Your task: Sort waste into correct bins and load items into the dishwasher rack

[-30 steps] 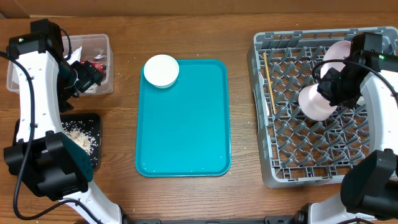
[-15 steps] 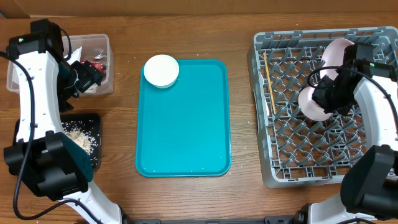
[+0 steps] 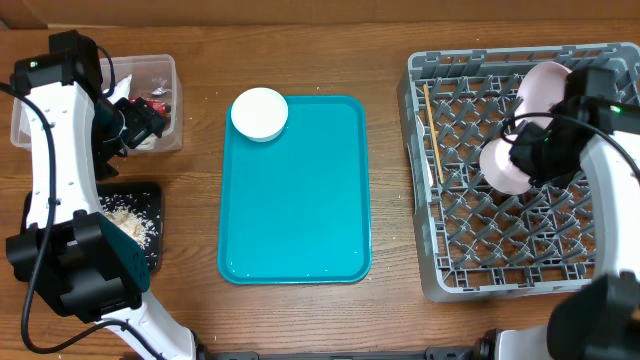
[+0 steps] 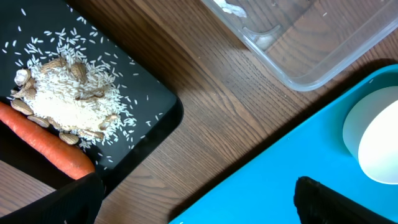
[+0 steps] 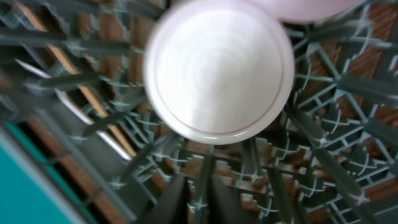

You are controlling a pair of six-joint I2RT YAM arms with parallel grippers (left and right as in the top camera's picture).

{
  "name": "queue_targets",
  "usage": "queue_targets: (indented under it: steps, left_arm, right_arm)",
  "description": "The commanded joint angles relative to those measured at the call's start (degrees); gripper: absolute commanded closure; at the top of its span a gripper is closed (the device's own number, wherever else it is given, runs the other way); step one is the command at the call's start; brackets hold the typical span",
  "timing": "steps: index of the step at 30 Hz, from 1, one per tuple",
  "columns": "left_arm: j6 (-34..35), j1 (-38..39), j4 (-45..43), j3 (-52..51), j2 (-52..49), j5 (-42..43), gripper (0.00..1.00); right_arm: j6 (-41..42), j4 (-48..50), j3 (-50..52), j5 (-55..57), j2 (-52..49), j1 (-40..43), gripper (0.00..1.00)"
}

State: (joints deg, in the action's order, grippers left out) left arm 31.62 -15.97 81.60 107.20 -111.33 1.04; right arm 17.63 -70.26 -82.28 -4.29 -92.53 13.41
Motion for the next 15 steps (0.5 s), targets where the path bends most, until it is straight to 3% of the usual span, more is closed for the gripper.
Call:
queue_targets:
  steps: [1,5,9,15]
  left_arm:
    - [0.8,0.0,0.0,0.9,1.2,0.2,0.0]
    - [0.8,0.0,0.0,0.9,1.2,0.2,0.0]
    - [0.8,0.0,0.0,0.9,1.2,0.2,0.0]
    - [0.8,0.0,0.0,0.9,1.2,0.2,0.0]
  right_arm:
    - [0.0,2.0,-3.1,-0.3,5.3,-0.2,0.63]
    - [0.0,5.1,-3.1,-0.3,5.8,-0.2,0.09]
    - [0.7,6.7,-3.9,-2.9,5.8,-0.2,0.0]
    - [0.7,6.1,-10.0,-9.6,7.3,-0.2,0.0]
